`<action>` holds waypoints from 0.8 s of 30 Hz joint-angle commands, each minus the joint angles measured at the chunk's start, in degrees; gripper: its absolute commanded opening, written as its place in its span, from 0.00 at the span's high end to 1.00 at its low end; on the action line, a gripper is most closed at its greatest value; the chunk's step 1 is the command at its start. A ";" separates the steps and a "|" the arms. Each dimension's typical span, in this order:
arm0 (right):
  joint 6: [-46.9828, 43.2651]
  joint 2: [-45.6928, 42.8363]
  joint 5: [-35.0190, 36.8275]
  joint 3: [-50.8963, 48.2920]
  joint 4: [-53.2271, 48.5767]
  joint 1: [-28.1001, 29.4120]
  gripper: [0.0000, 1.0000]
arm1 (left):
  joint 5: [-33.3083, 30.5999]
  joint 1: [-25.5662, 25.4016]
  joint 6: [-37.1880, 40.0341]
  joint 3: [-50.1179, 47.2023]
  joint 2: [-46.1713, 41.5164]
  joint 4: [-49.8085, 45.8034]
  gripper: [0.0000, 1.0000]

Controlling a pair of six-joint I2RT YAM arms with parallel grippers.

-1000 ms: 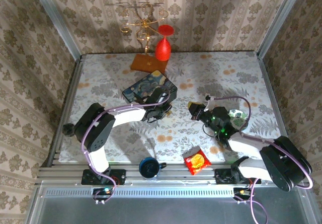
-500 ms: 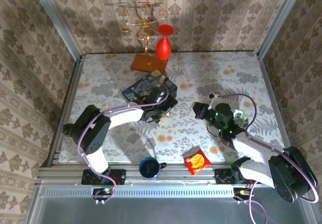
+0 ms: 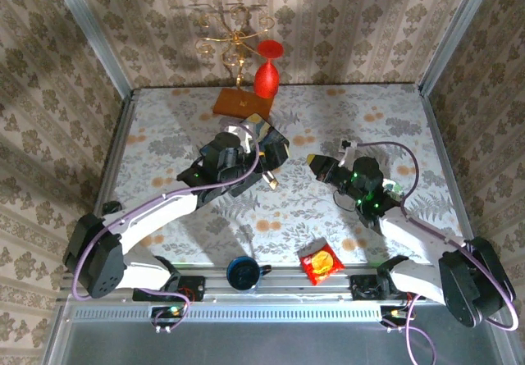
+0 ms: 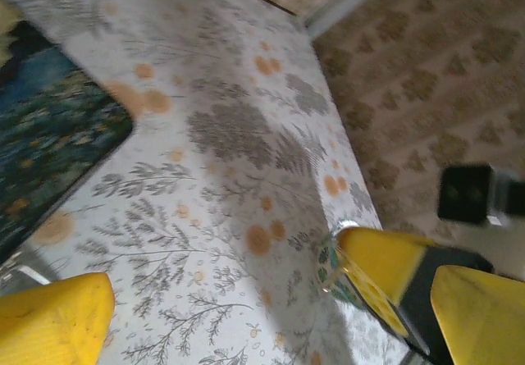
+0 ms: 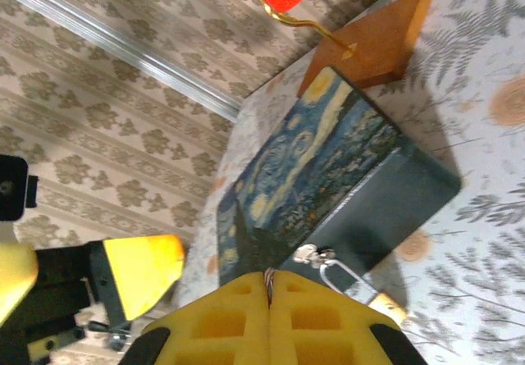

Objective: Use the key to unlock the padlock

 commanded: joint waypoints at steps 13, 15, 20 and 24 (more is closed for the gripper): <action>9.20 1.98 -4.87 3.05 11.97 1.12 1.00 | 19.88 1.13 -2.26 -2.31 8.71 24.34 0.45; 9.10 1.95 -4.95 3.23 11.92 1.21 1.00 | 20.99 1.69 -3.75 -2.75 9.45 26.37 0.48; 8.83 2.37 -4.94 3.43 12.56 1.31 1.00 | 22.42 1.98 -4.63 -2.29 10.55 27.55 0.65; 8.89 2.96 -4.98 3.45 13.57 1.38 1.00 | 23.44 2.29 -5.62 -1.96 11.47 28.95 0.74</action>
